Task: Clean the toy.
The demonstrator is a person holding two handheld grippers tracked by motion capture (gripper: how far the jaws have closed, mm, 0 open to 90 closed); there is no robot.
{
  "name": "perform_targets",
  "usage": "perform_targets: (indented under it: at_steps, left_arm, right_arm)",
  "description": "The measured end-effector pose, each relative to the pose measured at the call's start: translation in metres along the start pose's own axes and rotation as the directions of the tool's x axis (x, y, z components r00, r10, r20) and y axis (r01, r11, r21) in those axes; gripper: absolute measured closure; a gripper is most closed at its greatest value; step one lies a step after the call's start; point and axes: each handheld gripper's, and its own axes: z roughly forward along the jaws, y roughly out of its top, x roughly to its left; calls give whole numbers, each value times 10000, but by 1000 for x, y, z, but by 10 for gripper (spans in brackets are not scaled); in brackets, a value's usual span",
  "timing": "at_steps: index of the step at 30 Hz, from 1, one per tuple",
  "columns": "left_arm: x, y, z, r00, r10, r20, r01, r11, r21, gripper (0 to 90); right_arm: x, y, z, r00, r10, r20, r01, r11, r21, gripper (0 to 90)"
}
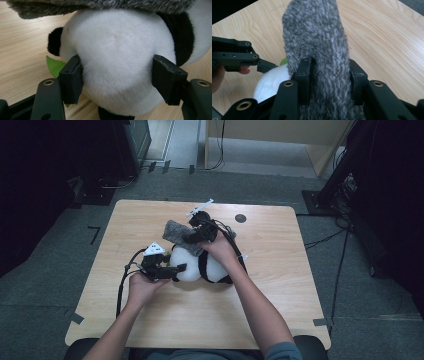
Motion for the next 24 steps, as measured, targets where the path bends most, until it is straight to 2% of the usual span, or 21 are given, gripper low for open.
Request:
perform_targets:
  at_steps: [3, 7, 12, 18, 24]
  left_arm:
    - [0, 0, 0, 10000, -5, 2, 5, 10000, 13, 331]
    - [0, 0, 0, 10000, -15, -5, 15, 10000, 4, 332]
    - [1, 0, 0, 10000, -32, 1, 32, 10000, 8, 332]
    - [1, 0, 1, 10000, -46, 10, 46, 10000, -24, 331]
    - [1, 0, 1, 10000, -63, 8, 63, 10000, -41, 329]
  right_arm:
    - [-3, -2, -6, 10000, 23, -42, -23, 9999, -124, 613]
    - [-5, -5, -8, 9999, 58, -141, -57, 9999, 86, 711]
    - [-11, -6, -10, 9996, 119, 258, -128, 9992, 383, 717]
    - [-30, -14, -17, 9963, 367, 774, -421, 9967, 698, 717]
    - [-49, -26, -33, 9925, 771, 945, -819, 9955, 483, 718]
